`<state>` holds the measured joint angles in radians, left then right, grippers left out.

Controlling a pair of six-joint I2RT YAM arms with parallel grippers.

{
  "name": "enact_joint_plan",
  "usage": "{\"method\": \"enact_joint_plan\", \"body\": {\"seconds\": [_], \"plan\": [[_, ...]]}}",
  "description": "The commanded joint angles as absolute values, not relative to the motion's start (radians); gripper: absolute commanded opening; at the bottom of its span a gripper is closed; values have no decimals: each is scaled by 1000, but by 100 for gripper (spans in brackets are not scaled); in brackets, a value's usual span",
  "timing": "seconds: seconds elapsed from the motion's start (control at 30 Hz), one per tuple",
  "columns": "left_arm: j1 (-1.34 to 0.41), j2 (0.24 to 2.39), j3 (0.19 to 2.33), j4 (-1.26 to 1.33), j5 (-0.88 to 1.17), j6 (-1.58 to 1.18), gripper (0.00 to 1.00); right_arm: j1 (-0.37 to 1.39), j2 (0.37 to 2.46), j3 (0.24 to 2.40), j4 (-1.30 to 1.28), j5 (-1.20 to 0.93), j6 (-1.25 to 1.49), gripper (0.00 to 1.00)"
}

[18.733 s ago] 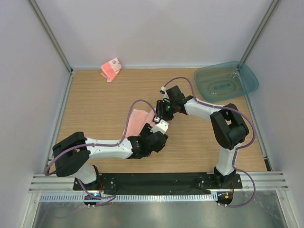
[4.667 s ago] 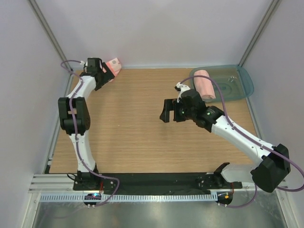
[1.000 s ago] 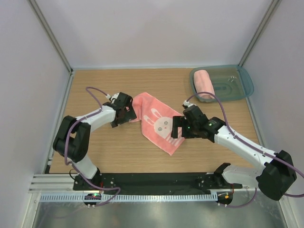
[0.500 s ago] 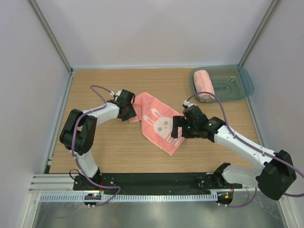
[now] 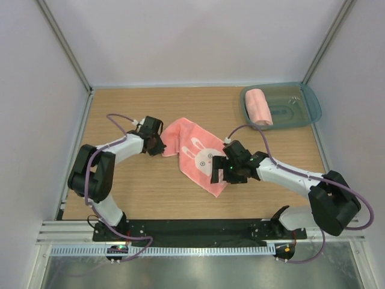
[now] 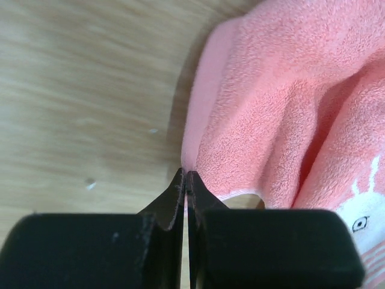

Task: Roll the towels
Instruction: Flatten the towel

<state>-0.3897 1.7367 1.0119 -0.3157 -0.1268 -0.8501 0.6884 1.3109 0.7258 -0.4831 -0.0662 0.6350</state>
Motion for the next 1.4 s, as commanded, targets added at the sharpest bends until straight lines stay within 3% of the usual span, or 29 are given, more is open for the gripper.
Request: {"method": "enact_joint_plan", "body": {"seconds": [0.0, 0.4, 0.53, 0.67, 0.73, 0.83, 1.0, 1.07, 1.2, 1.37], "plan": [[-325, 1584, 954, -342, -115, -833, 0, 696, 1370, 726, -391, -90, 661, 100], [-204, 1152, 766, -555, -152, -762, 0, 680, 1618, 871, -458, 109, 583, 100], [-202, 1068, 773, -647, -126, -764, 0, 592, 1637, 956, -512, 155, 557, 100], [-202, 977, 799, -747, -115, -743, 1, 574, 1507, 1079, -563, 83, 500, 100], [-202, 939, 827, -817, -118, -730, 4, 584, 1347, 1141, -590, 45, 505, 100], [-202, 897, 867, -853, -117, -700, 7, 594, 1165, 1325, -641, 15, 570, 100], [-202, 890, 905, -945, -101, -672, 9, 601, 1031, 1655, -701, 58, 793, 100], [-202, 887, 908, -953, -103, -666, 12, 604, 1009, 1736, -727, 87, 840, 100], [-202, 900, 943, -994, -116, -626, 34, 603, 985, 1838, -817, 199, 914, 100], [-202, 928, 962, -960, -136, -598, 42, 603, 1032, 1955, -919, 304, 888, 100]]}}
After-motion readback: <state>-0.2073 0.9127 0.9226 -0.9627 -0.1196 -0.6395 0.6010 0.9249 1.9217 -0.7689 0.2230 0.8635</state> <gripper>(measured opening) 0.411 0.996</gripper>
